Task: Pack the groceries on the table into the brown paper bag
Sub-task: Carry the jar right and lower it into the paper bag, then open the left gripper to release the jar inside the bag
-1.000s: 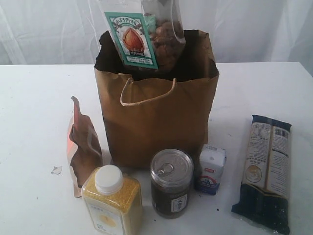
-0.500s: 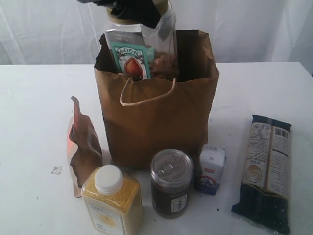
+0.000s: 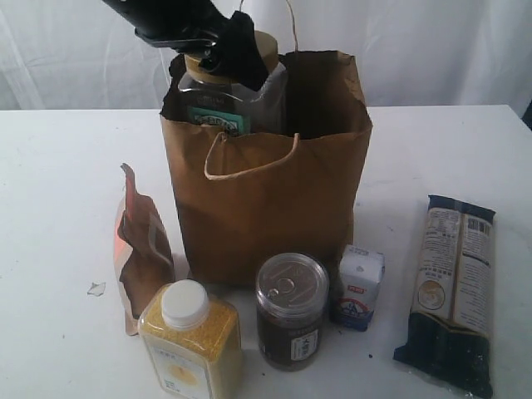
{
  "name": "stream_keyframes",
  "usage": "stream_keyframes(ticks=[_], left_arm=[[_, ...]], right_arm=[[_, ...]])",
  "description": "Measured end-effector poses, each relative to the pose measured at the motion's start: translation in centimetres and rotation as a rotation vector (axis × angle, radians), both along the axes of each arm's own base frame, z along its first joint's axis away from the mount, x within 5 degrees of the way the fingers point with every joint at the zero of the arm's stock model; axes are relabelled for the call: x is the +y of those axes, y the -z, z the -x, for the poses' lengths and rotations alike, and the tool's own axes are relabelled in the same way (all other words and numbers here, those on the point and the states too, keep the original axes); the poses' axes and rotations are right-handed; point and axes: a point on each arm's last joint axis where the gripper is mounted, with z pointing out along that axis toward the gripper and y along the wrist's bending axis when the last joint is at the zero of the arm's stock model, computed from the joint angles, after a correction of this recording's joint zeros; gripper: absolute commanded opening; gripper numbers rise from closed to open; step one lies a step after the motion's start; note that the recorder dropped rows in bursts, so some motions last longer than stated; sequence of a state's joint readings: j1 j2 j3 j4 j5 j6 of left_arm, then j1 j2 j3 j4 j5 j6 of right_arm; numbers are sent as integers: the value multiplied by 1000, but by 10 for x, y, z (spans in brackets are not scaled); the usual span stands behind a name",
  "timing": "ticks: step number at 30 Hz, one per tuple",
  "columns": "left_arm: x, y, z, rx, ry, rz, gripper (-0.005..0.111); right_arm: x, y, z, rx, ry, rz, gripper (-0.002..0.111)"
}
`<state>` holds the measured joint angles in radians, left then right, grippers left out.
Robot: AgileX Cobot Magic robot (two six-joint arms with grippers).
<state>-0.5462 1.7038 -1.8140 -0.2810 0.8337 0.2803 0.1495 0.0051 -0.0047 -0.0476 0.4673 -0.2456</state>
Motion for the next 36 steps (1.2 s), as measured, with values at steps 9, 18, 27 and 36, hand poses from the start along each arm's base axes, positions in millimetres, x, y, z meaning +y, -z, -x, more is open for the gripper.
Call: stream_keyframes(ticks=[9,18,27,36], left_arm=[[-6,20,-11,44,-1,-40,0],[-12,42,-20,110,6,-81,0],[-14,52,-24,138,10,-102,0],[-22,53,-15,151,58,-126,14]], right_arm=[[0,0,0,0,0,0,0],[0,0,0,0,0,0,0],[0,0,0,0,0,0,0],[0,0,0,0,0,0,0]])
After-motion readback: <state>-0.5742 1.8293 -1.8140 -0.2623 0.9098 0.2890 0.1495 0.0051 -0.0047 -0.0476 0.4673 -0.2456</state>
